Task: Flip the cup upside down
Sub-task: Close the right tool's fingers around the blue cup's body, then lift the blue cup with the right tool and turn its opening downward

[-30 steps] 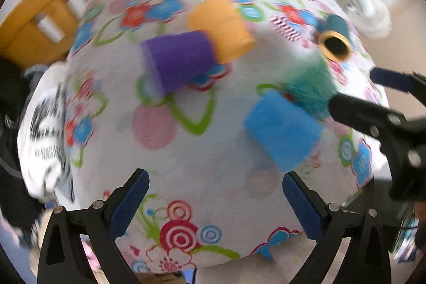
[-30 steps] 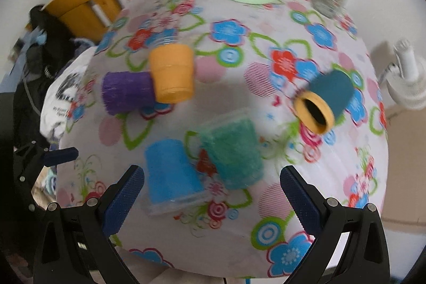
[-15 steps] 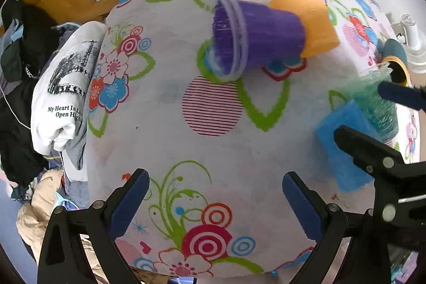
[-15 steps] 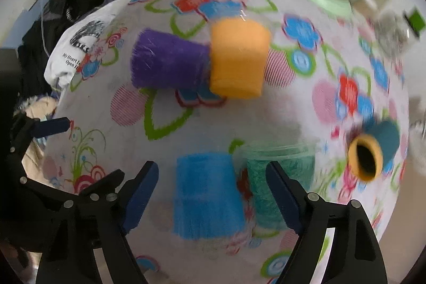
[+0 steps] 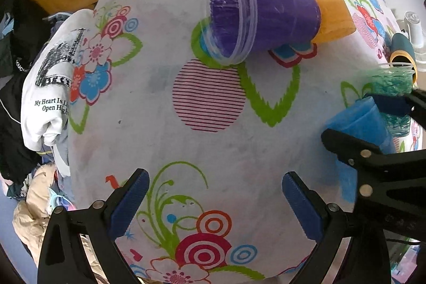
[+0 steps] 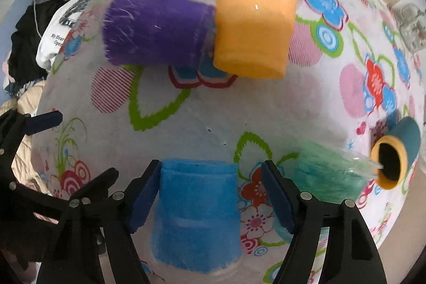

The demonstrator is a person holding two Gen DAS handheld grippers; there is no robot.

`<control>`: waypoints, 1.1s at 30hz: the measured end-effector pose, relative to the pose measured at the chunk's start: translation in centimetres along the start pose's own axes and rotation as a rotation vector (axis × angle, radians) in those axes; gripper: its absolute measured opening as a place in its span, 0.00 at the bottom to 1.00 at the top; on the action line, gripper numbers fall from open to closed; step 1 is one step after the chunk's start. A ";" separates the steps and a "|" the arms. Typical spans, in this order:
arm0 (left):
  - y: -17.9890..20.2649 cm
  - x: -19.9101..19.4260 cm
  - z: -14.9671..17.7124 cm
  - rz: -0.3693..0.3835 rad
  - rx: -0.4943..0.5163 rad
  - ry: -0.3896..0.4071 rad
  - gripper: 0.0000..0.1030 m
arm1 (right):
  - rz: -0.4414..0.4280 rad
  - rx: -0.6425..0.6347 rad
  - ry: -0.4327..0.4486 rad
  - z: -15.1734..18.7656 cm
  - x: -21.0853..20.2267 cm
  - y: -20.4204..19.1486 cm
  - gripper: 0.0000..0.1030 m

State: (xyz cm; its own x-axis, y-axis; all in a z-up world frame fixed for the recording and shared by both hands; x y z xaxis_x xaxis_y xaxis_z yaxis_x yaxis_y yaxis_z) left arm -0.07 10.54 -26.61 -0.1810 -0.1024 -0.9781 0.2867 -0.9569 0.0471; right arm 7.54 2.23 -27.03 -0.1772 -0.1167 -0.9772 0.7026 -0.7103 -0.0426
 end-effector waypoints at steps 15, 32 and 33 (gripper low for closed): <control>1.8 -2.1 -1.1 0.019 0.026 0.026 0.98 | -0.041 0.077 0.111 0.8 -2.2 1.4 0.55; 5.3 -8.9 -1.0 0.005 0.082 0.158 0.98 | -0.017 0.201 0.367 4.5 -10.2 5.8 0.55; 5.6 -9.3 -1.0 0.003 0.087 0.166 0.98 | -0.016 0.212 0.380 4.9 -10.7 6.2 0.55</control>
State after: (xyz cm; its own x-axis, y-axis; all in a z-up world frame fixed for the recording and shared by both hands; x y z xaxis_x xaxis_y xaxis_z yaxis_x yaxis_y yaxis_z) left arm 4.17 6.37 -17.44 -0.0204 -0.0658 -0.9976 0.2037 -0.9772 0.0603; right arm 10.43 -4.37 -15.84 0.1073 0.1316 -0.9855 0.5377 -0.8414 -0.0538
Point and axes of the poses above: each gripper's, at about its wrist camera, not at the fingertips, and x roughly the way its jaws point, y to its right, z to its underside, the point moved 9 cm from there along x, roughly the way its jaws point, and after that the axes turned 13 degrees about -y, right-handed, at the moved point
